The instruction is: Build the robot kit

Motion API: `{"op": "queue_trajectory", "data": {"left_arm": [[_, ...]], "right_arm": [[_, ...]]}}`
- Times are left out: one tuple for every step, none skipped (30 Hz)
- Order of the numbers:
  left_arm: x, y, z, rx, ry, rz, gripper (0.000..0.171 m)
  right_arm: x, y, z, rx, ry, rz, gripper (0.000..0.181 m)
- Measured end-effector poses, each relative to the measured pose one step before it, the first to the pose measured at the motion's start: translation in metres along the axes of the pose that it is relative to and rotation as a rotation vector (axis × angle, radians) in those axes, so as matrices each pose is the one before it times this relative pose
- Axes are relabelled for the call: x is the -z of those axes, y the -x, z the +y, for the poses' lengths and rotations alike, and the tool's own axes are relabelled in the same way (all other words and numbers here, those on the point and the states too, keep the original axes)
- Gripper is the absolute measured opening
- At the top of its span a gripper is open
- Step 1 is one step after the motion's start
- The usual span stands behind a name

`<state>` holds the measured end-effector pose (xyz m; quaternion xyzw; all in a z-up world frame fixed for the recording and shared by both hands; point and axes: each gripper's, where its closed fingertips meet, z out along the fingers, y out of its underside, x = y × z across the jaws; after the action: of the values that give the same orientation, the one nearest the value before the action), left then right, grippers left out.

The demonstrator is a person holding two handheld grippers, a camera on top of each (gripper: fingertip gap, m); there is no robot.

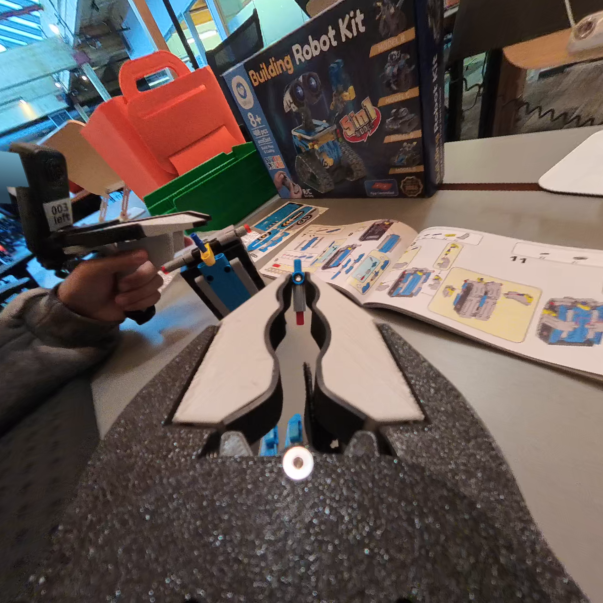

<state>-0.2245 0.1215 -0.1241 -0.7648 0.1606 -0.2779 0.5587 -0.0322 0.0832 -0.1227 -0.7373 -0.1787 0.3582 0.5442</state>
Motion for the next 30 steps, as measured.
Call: {"op": "queue_trajectory", "data": {"left_arm": [[-0.00278, 0.00231, 0.00564, -0.0010, 0.02579, -0.0094, 0.020], [-0.00217, -0.00041, 0.00439, -0.0070, 0.01873, -0.0007, 0.020], [-0.00187, -0.00113, 0.00346, -0.0085, 0.01420, -0.0013, 0.020], [-0.00174, -0.00201, 0.00358, -0.0115, 0.01762, 0.0016, 0.020], [-0.00146, -0.00284, 0.00285, -0.0141, 0.01405, 0.0057, 0.020], [-0.00084, -0.00258, 0.00127, -0.0133, 0.00405, 0.0042, 0.020], [-0.00061, -0.00162, 0.00057, -0.0111, 0.00077, 0.0008, 0.020], [-0.00038, -0.00120, 0.00027, -0.0080, -0.00031, 0.0009, 0.020], [-0.00030, -0.00097, 0.00024, -0.0028, -0.00081, 0.0041, 0.020], [-0.00024, -0.00038, 0.00042, 0.0033, 0.00220, 0.0041, 0.020], [-0.00011, 0.00052, 0.00023, 0.0063, 0.00049, 0.0011, 0.020], [0.00016, 0.00109, -0.00005, 0.0063, -0.00218, -0.0010, 0.020], [0.00003, 0.00063, 0.00026, 0.0062, 0.00071, 0.0015, 0.020], [-0.00013, 0.00052, 0.00036, 0.0071, 0.00211, 0.0015, 0.020], [-0.00004, 0.00026, 0.00020, 0.0049, 0.00062, 0.0016, 0.020], [-0.00012, -0.00020, 0.00029, 0.0016, 0.00125, 0.0017, 0.020], [-0.00018, -0.00060, 0.00067, -0.0018, 0.00358, 0.0022, 0.020], [-0.00010, -0.00021, 0.00035, -0.0048, 0.00162, -0.0022, 0.020], [0.00020, -0.00044, -0.00033, -0.0074, -0.00216, -0.0024, 0.020], [0.00026, -0.00076, -0.00040, -0.0084, -0.00144, -0.0014, 0.020], [0.00030, -0.00043, -0.00035, -0.0082, -0.00080, -0.0029, 0.020], [0.00049, -0.00077, -0.00060, -0.0079, -0.00264, -0.0014, 0.020], [0.00092, -0.00148, -0.00157, -0.0066, -0.00688, 0.0018, 0.020], [0.00168, -0.00213, -0.00335, -0.0058, -0.01532, 0.0034, 0.020], [0.00215, -0.00407, -0.00450, -0.0077, -0.02149, 0.0131, 0.020], [0.00267, -0.00734, -0.00561, -0.0110, -0.02510, 0.0287, 0.020], [0.00344, -0.00829, -0.00747, -0.0149, -0.03454, 0.0289, 0.020], [0.00400, -0.00873, -0.00934, -0.0219, -0.04455, 0.0278, 0.020], [0.00417, -0.01029, -0.00932, -0.0278, -0.04342, 0.0351, 0.020], [0.00389, -0.01121, -0.00885, -0.0286, -0.03888, 0.0394, 0.020]], "right_arm": [[0.00091, -0.00117, 0.00049, 0.0189, 0.0019, 0.0055, 0.007], [0.00094, -0.00207, 0.00011, 0.0137, -0.0038, 0.0109, 0.007], [0.00097, -0.00141, -0.00029, 0.0009, -0.0054, 0.0056, 0.007], [0.00055, -0.00061, -0.00011, -0.0078, -0.0039, -0.0017, 0.007], [0.00027, -0.00061, 0.00015, -0.0125, -0.0024, -0.0033, 0.007], [-0.00006, -0.00020, 0.00034, -0.0110, -0.0011, -0.0049, 0.007], [-0.00025, -0.00076, 0.00088, -0.0054, 0.0022, -0.0008, 0.007], [-0.00022, -0.00064, 0.00084, -0.0028, 0.0023, 0.0003, 0.007], [-0.00029, -0.00017, 0.00035, -0.0036, -0.0001, -0.0017, 0.007], [-0.00029, 0.00029, 0.00038, -0.0044, 0.0007, -0.0039, 0.007], [-0.00036, 0.00052, 0.00070, -0.0040, 0.0027, -0.0043, 0.007], [-0.00019, 0.00052, 0.00030, -0.0014, -0.0001, -0.0028, 0.007], [-0.00009, 0.00067, -0.00020, 0.0022, -0.0006, -0.0018, 0.007], [-0.00010, 0.00081, -0.00007, 0.0046, 0.0002, -0.0014, 0.007], [-0.00013, 0.00086, 0.00043, 0.0029, 0.0023, -0.0026, 0.007], [-0.00001, 0.00080, 0.00044, 0.0005, 0.0029, -0.0024, 0.007], [0.00033, 0.00052, -0.00020, 0.0030, -0.0007, 0.0000, 0.007], [0.00037, 0.00072, -0.00012, 0.0043, -0.0002, 0.0000, 0.007], [-0.00004, 0.00119, 0.00080, 0.0022, 0.0055, -0.0034, 0.007], [-0.00038, 0.00178, 0.00166, 0.0036, 0.0102, -0.0042, 0.007], [-0.00075, 0.00280, 0.00297, 0.0123, 0.0178, -0.0053, 0.007], [-0.00087, 0.00440, 0.00310, 0.0242, 0.0202, -0.0067, 0.007], [-0.00093, 0.00627, 0.00236, 0.0364, 0.0158, -0.0099, 0.007], [-0.00094, 0.00664, 0.00197, 0.0464, 0.0149, -0.0057, 0.007], [-0.00118, 0.00465, 0.00266, 0.0515, 0.0185, 0.0085, 0.007], [-0.00090, 0.00419, 0.00167, 0.0442, 0.0124, 0.0070, 0.007], [-0.00019, 0.00539, -0.00057, 0.0240, -0.0005, -0.0089, 0.007], [0.00106, 0.00567, -0.00342, 0.0039, -0.0178, -0.0193, 0.007], [0.00218, 0.00493, -0.00561, -0.0102, -0.0314, -0.0227, 0.007], [0.00276, 0.00292, -0.00616, -0.0172, -0.0341, -0.0152, 0.007]]}}
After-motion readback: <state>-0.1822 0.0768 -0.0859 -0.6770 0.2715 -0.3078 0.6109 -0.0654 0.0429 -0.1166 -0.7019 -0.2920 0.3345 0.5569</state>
